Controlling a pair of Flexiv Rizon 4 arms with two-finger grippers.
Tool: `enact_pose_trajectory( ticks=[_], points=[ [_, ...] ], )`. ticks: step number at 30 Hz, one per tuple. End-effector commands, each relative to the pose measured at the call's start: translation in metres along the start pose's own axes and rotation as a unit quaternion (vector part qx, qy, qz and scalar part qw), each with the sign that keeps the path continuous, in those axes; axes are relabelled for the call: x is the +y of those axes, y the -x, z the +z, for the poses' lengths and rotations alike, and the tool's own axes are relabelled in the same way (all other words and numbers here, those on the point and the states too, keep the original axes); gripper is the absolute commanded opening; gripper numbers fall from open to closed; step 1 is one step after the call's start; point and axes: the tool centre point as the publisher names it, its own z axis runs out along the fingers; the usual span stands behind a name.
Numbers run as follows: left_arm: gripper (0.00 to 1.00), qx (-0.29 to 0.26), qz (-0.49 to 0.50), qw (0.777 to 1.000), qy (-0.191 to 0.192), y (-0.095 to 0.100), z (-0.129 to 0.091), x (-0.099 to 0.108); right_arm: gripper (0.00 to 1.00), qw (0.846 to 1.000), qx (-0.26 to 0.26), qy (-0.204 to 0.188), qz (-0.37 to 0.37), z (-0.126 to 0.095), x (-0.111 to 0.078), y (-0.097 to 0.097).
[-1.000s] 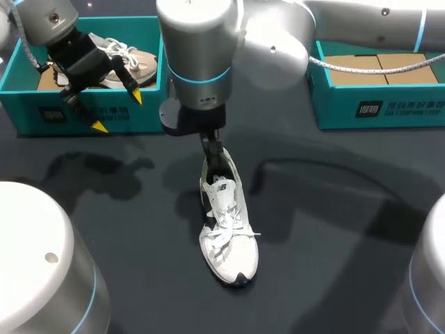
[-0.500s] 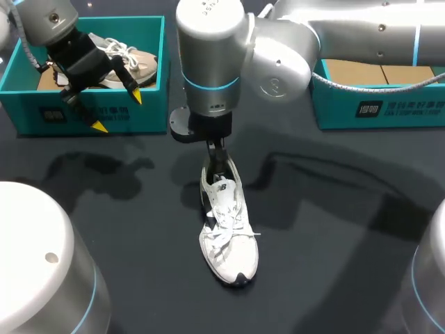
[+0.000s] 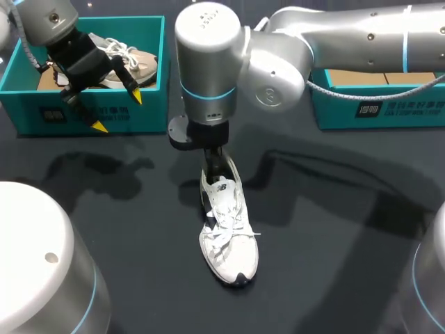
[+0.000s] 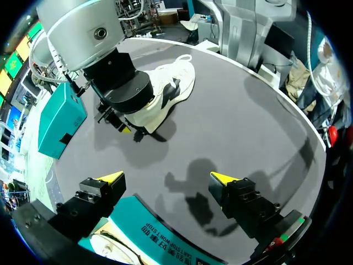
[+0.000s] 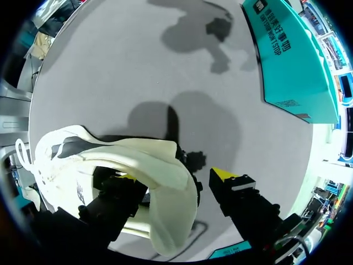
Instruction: Take the shoe out of the shoebox, open the shoe tongue, remove and reinsert the insole, then place the shoe into the shoebox
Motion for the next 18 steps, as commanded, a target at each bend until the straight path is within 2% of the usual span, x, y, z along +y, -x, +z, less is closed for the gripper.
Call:
enact_pose_trajectory(
  ticks=[1,6,10,15,18],
  points=[
    [1.0,0.001,0.0,1.0,0.001,0.0,0.0,0.0,0.72,1.0,-0.003,0.003,0.005,-0.001,-0.007,-0.004],
    [1.0,0.001,0.0,1.0,0.001,0.0,0.0,0.0,0.7,1.0,-0.007,0.011,0.011,-0.006,-0.018,-0.008],
    [1.0,0.001,0.0,1.0,0.001,0.0,0.0,0.0,0.48,1.0,-0.003,0.021,0.015,-0.008,-0.022,-0.008],
    [1.0,0.001,0.0,1.0,0.001,0.0,0.0,0.0,0.38,1.0,0.001,0.026,0.013,-0.007,-0.022,-0.009],
    [1.0,0.001,0.0,1.0,0.001,0.0,0.0,0.0,0.2,1.0,0.004,0.027,0.012,-0.007,-0.019,-0.009]
  ],
)
